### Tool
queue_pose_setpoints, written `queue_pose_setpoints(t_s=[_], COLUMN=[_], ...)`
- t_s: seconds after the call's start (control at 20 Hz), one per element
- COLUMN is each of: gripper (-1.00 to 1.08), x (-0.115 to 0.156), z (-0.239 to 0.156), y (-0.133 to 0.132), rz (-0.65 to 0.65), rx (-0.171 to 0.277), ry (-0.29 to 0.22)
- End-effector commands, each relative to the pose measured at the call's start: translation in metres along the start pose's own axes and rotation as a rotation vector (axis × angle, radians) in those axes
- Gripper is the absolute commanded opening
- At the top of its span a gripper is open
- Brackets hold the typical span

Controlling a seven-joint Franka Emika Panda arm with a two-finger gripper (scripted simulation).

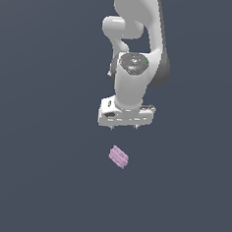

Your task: Pick up the object and move it to a goal position.

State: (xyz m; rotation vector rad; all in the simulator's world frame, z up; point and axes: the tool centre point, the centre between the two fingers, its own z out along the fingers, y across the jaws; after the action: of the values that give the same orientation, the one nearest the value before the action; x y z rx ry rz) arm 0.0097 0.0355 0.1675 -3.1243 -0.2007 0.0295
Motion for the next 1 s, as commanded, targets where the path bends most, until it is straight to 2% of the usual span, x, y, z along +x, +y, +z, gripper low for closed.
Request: queue_pose_setpoints(t_s=[0.0, 0.95], gripper=[1.0, 1.0], x=[0.005, 0.06], z=[0.003, 0.042], y=[0.001, 0.013], rz=[-0.045, -0.544], rx=[-0.002, -0.016], ry=[0.0, 0.008])
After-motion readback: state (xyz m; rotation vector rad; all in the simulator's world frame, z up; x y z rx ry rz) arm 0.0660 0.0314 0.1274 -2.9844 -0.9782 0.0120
